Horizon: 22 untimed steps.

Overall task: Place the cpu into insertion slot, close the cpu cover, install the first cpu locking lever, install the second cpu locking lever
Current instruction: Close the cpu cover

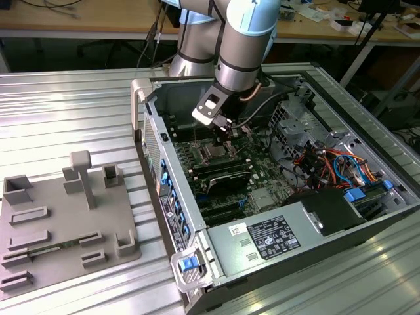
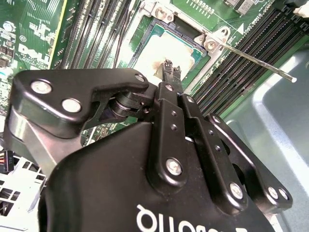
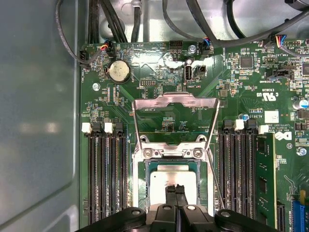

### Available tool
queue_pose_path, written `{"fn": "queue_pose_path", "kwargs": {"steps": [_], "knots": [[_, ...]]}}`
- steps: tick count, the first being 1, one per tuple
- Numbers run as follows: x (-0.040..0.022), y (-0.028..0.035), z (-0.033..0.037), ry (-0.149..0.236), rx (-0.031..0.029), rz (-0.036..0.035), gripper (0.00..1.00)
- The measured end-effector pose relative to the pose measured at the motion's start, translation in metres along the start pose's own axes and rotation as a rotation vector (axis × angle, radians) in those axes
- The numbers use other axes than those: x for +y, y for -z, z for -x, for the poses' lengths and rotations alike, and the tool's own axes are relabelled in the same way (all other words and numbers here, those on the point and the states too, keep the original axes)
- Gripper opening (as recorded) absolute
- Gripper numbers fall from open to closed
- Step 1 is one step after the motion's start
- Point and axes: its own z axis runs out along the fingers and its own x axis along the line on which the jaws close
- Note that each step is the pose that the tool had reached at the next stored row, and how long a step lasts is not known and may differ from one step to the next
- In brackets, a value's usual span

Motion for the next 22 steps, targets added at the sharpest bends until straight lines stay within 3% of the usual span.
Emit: {"fn": "queue_pose_path", "kwargs": {"steps": [2, 5, 9, 19, 21, 22], "knots": [[0.0013, 0.0001, 0.0000, 0.000, -0.0003, -0.0003, 0.11], [0.0088, -0.0004, -0.0001, 0.000, 0.0000, 0.0000, 0.11], [0.0094, -0.0003, -0.0001, 0.002, 0.0000, 0.0000, 0.11], [0.0107, 0.0251, -0.0003, 0.018, 0.0007, 0.0000, 0.11], [0.0155, 0.0276, -0.0006, 0.021, 0.0011, 0.0002, 0.11], [0.0243, 0.0273, -0.0008, 0.022, 0.0010, -0.0004, 0.11]]}}
